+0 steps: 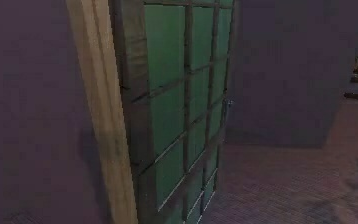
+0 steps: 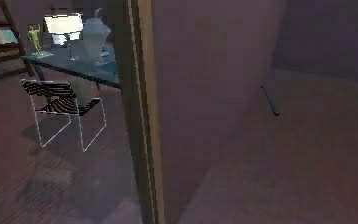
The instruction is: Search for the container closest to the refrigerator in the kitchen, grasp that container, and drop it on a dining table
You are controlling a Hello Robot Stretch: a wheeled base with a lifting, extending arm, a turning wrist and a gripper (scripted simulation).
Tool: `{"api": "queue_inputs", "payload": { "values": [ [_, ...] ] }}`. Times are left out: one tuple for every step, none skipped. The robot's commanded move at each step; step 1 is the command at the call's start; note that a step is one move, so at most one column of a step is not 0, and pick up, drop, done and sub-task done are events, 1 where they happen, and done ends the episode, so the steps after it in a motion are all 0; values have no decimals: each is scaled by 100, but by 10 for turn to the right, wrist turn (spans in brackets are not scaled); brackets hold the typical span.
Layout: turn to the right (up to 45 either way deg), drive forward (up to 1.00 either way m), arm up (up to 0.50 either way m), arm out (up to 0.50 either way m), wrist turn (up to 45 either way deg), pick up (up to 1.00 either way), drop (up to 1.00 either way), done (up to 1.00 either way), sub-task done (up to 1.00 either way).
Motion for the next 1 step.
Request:
{"api": "queue_inputs", "payload": {
  "values": [
    [450, 0, 0, 0, 0, 0, 0, 0, 0]
  ]
}}
